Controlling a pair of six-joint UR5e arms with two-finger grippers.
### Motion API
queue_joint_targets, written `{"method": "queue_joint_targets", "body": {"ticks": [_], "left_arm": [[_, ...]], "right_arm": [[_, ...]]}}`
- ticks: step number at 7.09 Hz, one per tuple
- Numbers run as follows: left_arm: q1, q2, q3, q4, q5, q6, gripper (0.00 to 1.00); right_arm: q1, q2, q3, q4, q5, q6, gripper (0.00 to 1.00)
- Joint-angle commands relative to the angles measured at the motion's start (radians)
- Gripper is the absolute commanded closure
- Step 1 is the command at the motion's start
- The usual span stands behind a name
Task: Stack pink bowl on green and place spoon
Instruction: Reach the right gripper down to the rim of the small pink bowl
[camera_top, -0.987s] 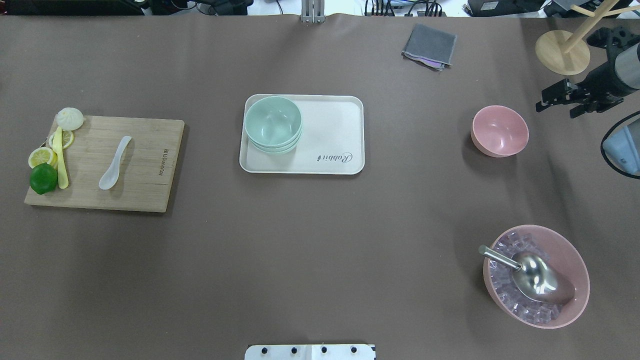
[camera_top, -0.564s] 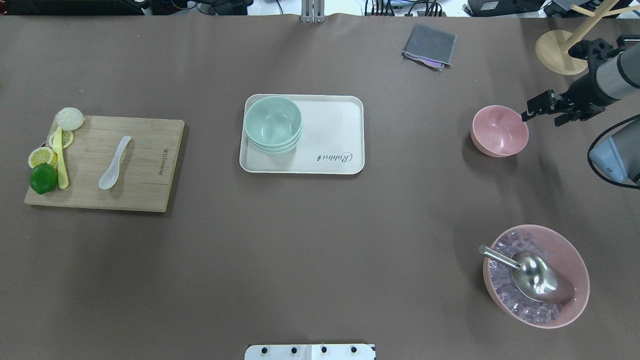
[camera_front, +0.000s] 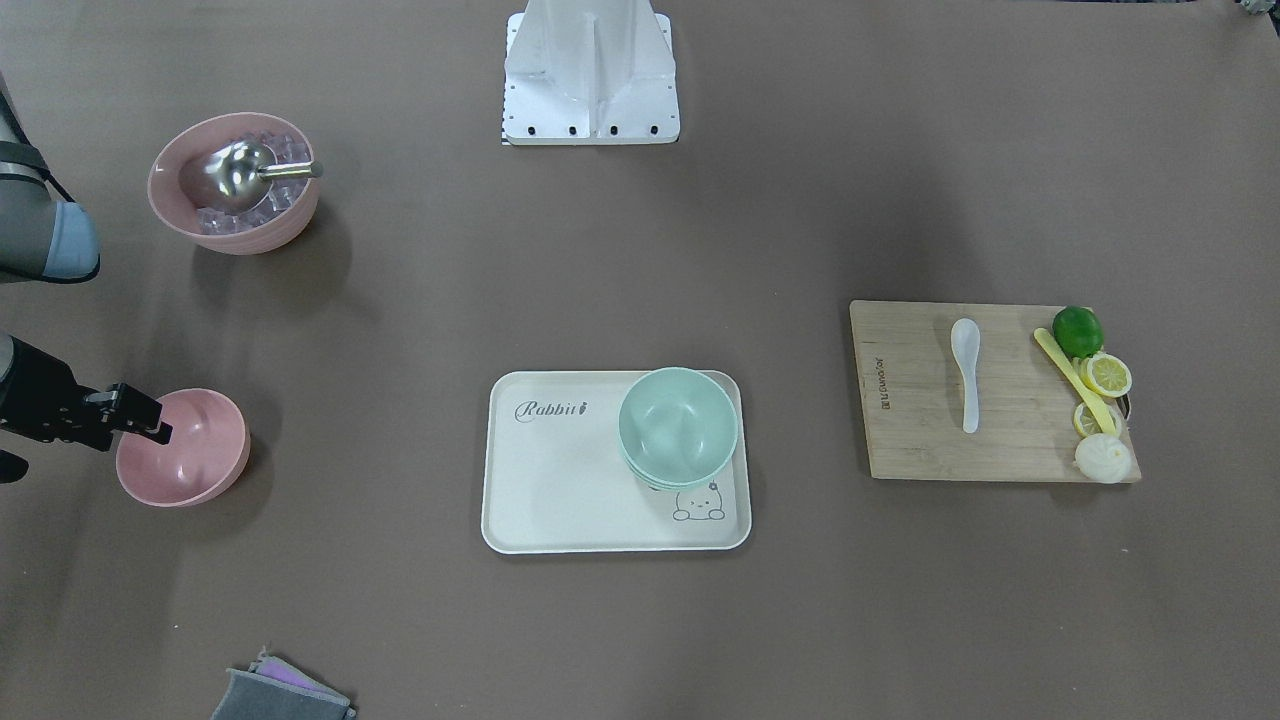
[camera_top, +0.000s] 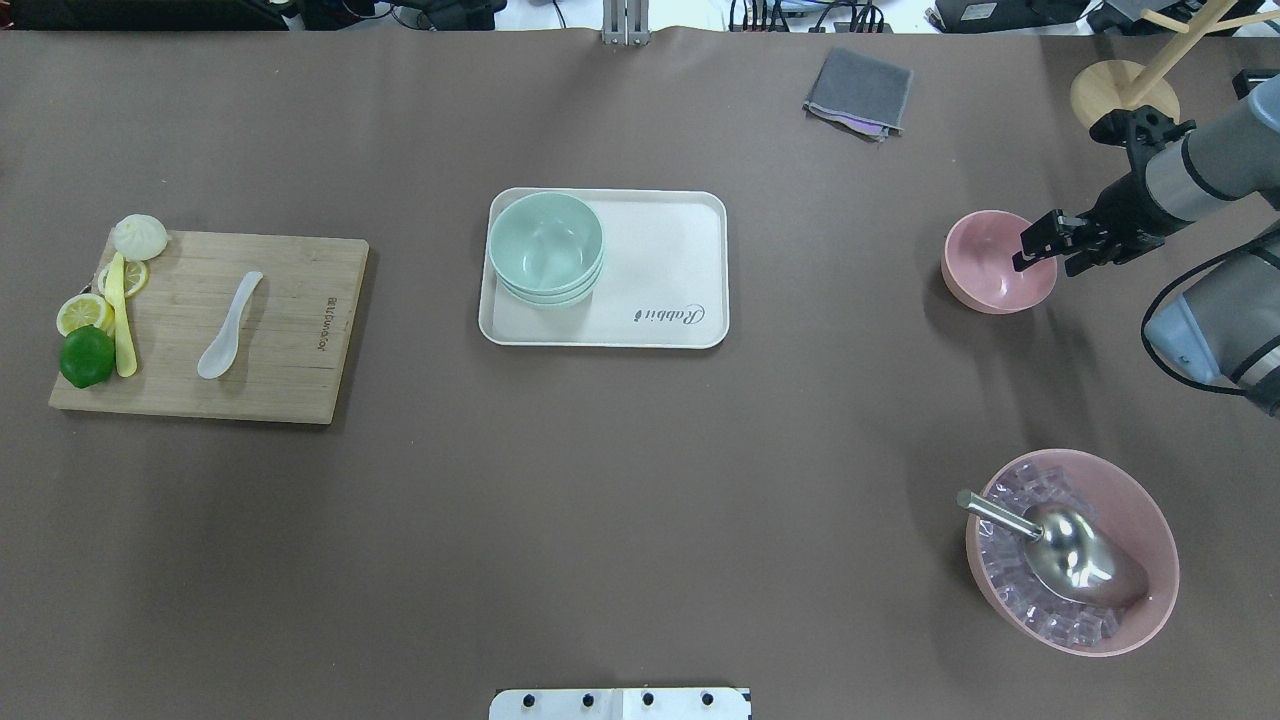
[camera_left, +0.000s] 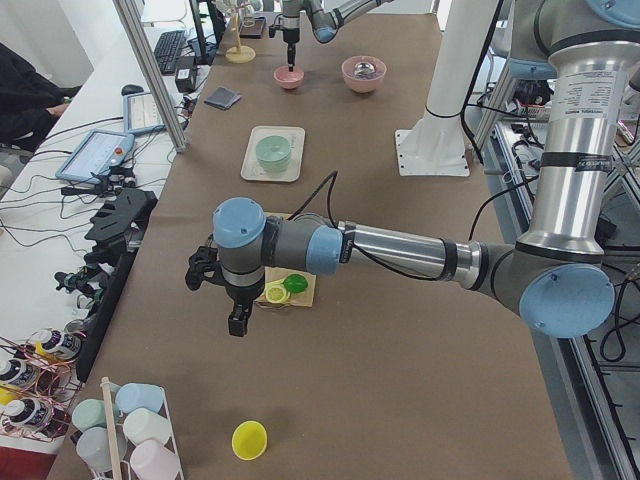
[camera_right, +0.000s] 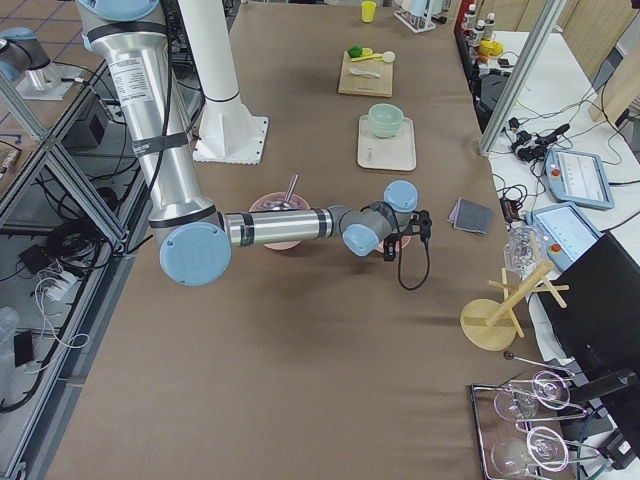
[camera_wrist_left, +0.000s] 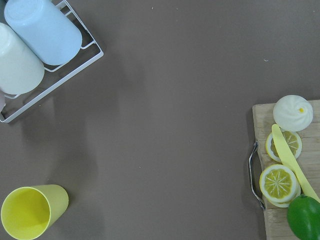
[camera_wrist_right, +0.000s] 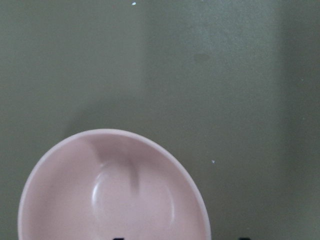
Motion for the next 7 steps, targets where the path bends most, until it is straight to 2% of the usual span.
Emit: {"method": "queue_joint_targets", "body": {"ticks": [1,3,4,5,6,7], "left_arm": [[0.0,0.002,0.002,0.001,0.0,0.0,0.03],[0.0,0.0,0.004,0.001,-0.002,-0.003,0.03],[0.003,-0.005,0.004,-0.001,-0.087,-0.055,0.03],[0.04,-0.059,-0.003,0.004,-0.177,-0.13,0.03],[0.119,-0.13,-0.003,0.007,-0.171,-0.27,0.03],[0.211,-0.159,-0.004,0.001,-0.119,-0.341,0.03]], "right_arm": [[-0.001,-0.004,-0.008,-0.007,0.0,0.002,0.49],[-0.001,-0.001,-0.014,-0.013,0.004,0.004,1.0],[0.002,0.001,-0.014,-0.018,0.007,0.004,1.0],[0.028,0.018,-0.005,-0.042,0.03,0.011,1.0],[0.065,0.044,0.003,-0.05,0.07,0.089,1.0],[0.091,0.064,0.03,-0.05,0.111,0.147,1.0]]}}
